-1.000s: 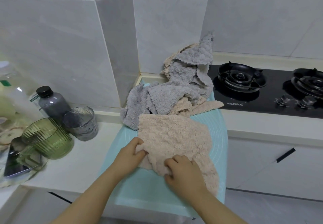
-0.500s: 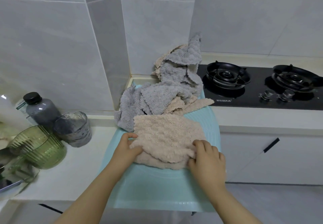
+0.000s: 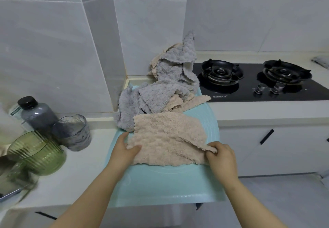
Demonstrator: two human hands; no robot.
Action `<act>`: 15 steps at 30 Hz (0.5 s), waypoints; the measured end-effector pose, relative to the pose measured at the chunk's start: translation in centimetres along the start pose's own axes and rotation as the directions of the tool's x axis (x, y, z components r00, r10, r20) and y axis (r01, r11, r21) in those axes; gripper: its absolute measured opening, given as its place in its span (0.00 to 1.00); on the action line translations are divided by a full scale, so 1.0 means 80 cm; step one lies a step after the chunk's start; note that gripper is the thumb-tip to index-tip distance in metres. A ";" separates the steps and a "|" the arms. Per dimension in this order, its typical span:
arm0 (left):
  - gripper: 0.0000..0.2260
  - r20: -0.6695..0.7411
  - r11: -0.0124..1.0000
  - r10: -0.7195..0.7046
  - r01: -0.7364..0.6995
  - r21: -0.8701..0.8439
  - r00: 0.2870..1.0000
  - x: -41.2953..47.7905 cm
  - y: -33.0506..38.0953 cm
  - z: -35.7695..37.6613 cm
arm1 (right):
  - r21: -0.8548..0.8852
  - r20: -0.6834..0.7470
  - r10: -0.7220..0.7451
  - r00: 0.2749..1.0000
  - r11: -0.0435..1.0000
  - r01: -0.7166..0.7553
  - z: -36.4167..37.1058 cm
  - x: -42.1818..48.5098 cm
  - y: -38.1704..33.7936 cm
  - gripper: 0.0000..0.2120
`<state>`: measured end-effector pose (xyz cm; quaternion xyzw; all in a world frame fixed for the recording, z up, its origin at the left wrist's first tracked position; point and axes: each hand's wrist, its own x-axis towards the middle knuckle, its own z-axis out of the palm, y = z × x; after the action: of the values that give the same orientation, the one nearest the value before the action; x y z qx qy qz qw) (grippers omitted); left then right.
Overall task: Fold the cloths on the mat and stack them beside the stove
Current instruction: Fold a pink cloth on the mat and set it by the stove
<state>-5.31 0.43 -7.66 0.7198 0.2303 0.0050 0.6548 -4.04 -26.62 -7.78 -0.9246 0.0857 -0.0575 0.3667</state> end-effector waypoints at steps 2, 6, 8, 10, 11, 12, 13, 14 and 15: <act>0.14 0.015 0.985 -0.155 0.155 -0.076 0.988 -0.007 0.000 -0.004 | 0.247 0.040 0.057 0.998 0.967 -0.065 -0.010 -0.002 -0.004 0.08; 0.06 0.025 0.960 -0.251 0.252 -0.124 0.968 -0.031 0.000 -0.010 | 0.569 0.136 0.042 0.990 0.814 -0.113 -0.038 -0.017 -0.009 0.05; 0.04 -0.017 0.968 -0.213 0.208 -0.140 0.977 -0.050 0.004 -0.010 | 0.590 0.154 0.010 0.988 0.801 -0.100 -0.047 -0.027 -0.003 0.06; 0.03 -0.045 0.983 -0.156 0.151 -0.109 0.987 -0.071 0.006 -0.009 | 0.584 0.170 -0.013 0.985 0.807 -0.090 -0.053 -0.035 0.008 0.10; 0.02 -0.060 0.989 -0.128 0.123 -0.077 0.990 -0.081 0.005 -0.010 | 0.572 0.177 -0.022 0.984 0.816 -0.085 -0.057 -0.039 0.013 0.12; 0.03 -0.077 0.994 -0.098 0.095 -0.046 0.992 -0.090 0.004 -0.012 | 0.560 0.182 -0.031 0.983 0.825 -0.078 -0.060 -0.043 0.017 0.13; 0.04 -0.090 0.998 -0.069 0.068 -0.016 0.994 -0.100 0.002 -0.014 | 0.550 0.189 -0.041 0.981 0.832 -0.071 -0.063 -0.048 0.021 0.13; 0.05 -0.098 0.999 -0.046 0.048 0.017 0.994 -0.111 0.000 -0.015 | 0.543 0.199 -0.050 0.979 0.837 -0.068 -0.067 -0.053 0.025 0.12; 0.07 -0.104 0.998 -0.025 0.030 0.049 0.994 -0.121 -0.003 -0.016 | 0.541 0.210 -0.059 0.976 0.838 -0.065 -0.070 -0.058 0.030 0.12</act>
<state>-14.40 -1.62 -4.88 0.7316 0.2740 0.0275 0.6236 -9.81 -31.16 -5.60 -0.7825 0.0266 0.0228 0.6217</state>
